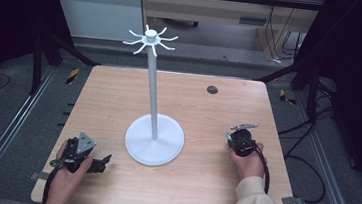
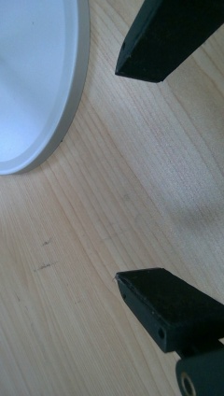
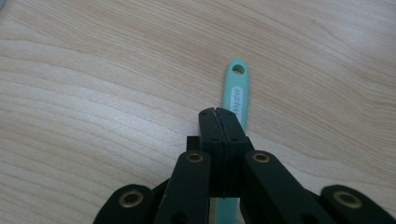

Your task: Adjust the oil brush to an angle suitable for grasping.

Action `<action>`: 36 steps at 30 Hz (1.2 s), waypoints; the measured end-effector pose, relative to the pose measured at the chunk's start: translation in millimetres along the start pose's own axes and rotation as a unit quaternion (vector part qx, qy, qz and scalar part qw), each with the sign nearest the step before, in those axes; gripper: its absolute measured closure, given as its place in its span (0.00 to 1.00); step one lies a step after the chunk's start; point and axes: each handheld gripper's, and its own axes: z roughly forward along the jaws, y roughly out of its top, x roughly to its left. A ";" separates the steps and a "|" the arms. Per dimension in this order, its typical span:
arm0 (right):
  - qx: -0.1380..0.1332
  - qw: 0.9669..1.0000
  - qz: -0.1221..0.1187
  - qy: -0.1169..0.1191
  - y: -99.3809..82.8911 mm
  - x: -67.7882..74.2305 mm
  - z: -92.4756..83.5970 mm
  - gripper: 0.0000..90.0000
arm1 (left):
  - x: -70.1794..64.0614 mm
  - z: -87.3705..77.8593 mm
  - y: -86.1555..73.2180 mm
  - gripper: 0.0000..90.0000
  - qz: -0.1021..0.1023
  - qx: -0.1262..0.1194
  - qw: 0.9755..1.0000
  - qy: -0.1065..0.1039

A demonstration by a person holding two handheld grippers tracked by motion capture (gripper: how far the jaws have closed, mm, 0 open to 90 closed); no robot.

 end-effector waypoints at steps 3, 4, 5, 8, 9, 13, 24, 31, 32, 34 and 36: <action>0.000 1.000 0.002 -0.004 -0.1 -1.6 -1.3 1.00 | 0.2 -0.3 0.0 0.03 0.001 0.000 1.000 0.001; -0.001 1.000 0.006 -0.006 -0.2 -2.2 -1.7 1.00 | 0.4 -0.2 -0.1 0.03 0.001 0.000 1.000 0.001; -0.003 1.000 0.007 -0.010 -0.2 -3.1 -2.3 1.00 | 0.5 -0.1 -0.2 0.03 0.000 0.000 1.000 0.001; -0.002 1.000 0.008 -0.016 -0.9 -5.4 -3.4 1.00 | 0.6 0.0 -0.4 0.03 0.001 0.001 1.000 0.001; -0.002 1.000 0.006 -0.014 -1.3 -5.5 -4.0 1.00 | 0.6 -0.2 -0.4 0.03 0.001 0.001 1.000 0.001; -0.020 1.000 0.007 -0.006 0.1 -3.4 -12.1 1.00 | 0.2 -0.3 -1.3 0.03 0.001 0.004 1.000 0.001; 0.035 0.999 -0.007 -0.008 3.3 -17.0 -58.9 0.94 | -4.3 -0.7 0.5 0.03 0.014 0.012 1.000 0.009; 0.093 0.996 0.002 0.012 9.6 -21.7 -62.4 0.80 | -1.0 1.6 -0.5 0.03 0.008 0.013 1.000 0.010; 0.101 0.995 0.007 0.012 10.4 -21.1 -60.5 0.78 | -0.7 1.6 -0.6 0.03 0.009 0.013 1.000 0.010; 0.115 0.993 0.009 0.011 11.5 -20.5 -56.6 0.73 | -0.5 1.1 -0.9 0.03 0.008 0.014 1.000 0.010; 0.127 0.992 0.012 0.014 11.8 -19.4 -53.6 0.71 | -0.8 0.8 -1.4 0.03 0.008 0.015 1.000 0.011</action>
